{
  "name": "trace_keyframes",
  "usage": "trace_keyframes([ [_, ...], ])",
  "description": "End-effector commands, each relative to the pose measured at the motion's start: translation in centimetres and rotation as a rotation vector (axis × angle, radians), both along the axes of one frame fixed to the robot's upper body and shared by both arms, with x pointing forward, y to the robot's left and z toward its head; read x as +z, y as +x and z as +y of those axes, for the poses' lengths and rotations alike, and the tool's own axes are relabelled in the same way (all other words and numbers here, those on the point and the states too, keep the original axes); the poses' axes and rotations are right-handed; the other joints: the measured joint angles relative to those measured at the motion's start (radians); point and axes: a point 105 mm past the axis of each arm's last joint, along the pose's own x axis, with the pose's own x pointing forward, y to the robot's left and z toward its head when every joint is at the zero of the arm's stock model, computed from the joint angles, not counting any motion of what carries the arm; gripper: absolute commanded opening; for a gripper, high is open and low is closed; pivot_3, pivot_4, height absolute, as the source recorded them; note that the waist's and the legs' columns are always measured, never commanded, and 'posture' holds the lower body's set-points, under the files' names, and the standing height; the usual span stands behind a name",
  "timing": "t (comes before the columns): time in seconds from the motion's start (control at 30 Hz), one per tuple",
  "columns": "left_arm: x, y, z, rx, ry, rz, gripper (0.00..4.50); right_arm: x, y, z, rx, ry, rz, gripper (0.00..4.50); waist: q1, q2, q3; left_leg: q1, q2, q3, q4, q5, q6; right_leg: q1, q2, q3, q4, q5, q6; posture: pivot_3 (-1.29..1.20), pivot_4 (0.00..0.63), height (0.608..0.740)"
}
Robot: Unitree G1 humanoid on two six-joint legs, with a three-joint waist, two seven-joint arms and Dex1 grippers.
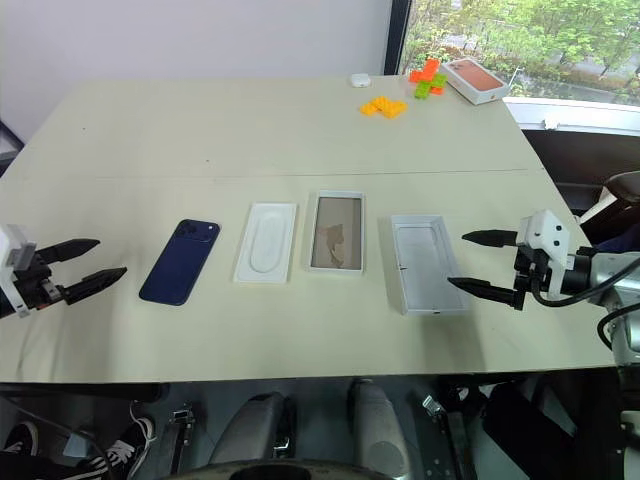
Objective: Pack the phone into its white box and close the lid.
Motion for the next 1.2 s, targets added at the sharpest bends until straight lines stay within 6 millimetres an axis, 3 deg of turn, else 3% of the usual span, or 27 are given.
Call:
trace_keyframes([
  [0.03, 1.9, 0.4, 0.2, 0.007, 0.019, -0.065, 4.50, 1.2, 0.3, 0.2, 0.010, -0.007, -0.060, 4.40, 0.000, 0.000, 0.000, 0.000, 0.000, 0.000, 0.000, 0.000, 0.000, 0.000, 0.000, 0.000, 0.000, 0.000, 0.000, 0.00, 0.150, 0.740],
  [0.2, 1.7, 0.7, -1.5, -0.024, 0.016, -0.015, 4.50, 1.6, 0.6, 0.5, 0.010, -0.008, -0.064, 4.40, 0.000, 0.000, 0.000, 0.000, 0.000, 0.000, 0.000, 0.000, 0.000, 0.000, 0.000, 0.000, 0.000, 0.000, 0.001, 0.00, 0.150, 0.740],
  [0.43, 3.4, 1.4, -3.2, -0.059, -0.031, -0.069, 4.50, 1.4, 0.8, 0.8, 0.005, -0.006, -0.057, 4.40, 0.001, 0.000, 0.000, 0.000, 0.000, 0.000, 0.000, 0.000, 0.000, 0.000, 0.000, 0.000, 0.000, 0.002, 0.003, 0.00, 0.150, 0.740],
  [0.6, 3.0, 1.4, -1.6, -0.016, 0.029, -0.075, 4.50, 1.5, 1.1, -0.1, -0.029, -0.029, -0.076, 4.40, -0.003, 0.000, 0.000, 0.000, 0.000, 0.000, 0.000, 0.000, 0.000, 0.000, 0.000, 0.000, 0.000, 0.002, 0.003, 0.00, 0.150, 0.740],
  [0.77, 2.6, 1.5, 1.1, 0.072, 0.007, -0.095, 4.50, 2.0, 2.9, -2.2, -0.185, -0.007, -0.103, 4.40, -0.002, 0.000, 0.000, 0.000, 0.000, 0.001, 0.000, 0.000, 0.000, 0.000, 0.000, 0.000, 0.000, 0.000, 0.000, 0.00, 0.150, 0.740],
  [0.9, 2.2, 1.0, 1.7, 0.074, 0.023, -0.090, 4.50, 1.8, 2.9, -2.4, -0.191, -0.018, -0.105, 4.40, -0.001, 0.000, 0.000, 0.000, 0.000, 0.000, 0.000, 0.000, 0.000, -0.001, 0.000, 0.000, 0.000, 0.000, 0.000, 0.00, 0.150, 0.740],
  [1.0, 3.0, 1.2, 1.5, 0.059, 0.017, -0.093, 4.50, 1.7, 2.7, -2.9, -0.200, -0.032, -0.090, 4.40, 0.003, 0.000, 0.000, -0.001, -0.001, 0.000, 0.000, 0.000, 0.000, -0.001, -0.001, 0.000, 0.000, 0.002, 0.003, 0.00, 0.150, 0.740],
  [1.1, 2.3, 1.8, 1.2, 0.092, 0.029, -0.030, 4.50, 1.5, 2.8, -2.8, -0.200, -0.053, -0.096, 4.40, 0.002, 0.000, 0.000, -0.001, -0.001, 0.000, 0.000, 0.000, 0.000, 0.000, -0.001, 0.000, 0.000, 0.002, 0.002, 0.00, 0.150, 0.740],
  [1.2, 2.1, 2.3, -1.9, 0.035, -0.032, 0.090, 4.50, 2.3, 3.3, -0.9, -0.168, -0.022, -0.095, 4.40, -0.001, 0.000, 0.000, 0.000, -0.001, 0.000, 0.000, 0.000, 0.000, 0.000, -0.001, 0.000, 0.001, 0.002, 0.003, 0.00, 0.150, 0.740],
])
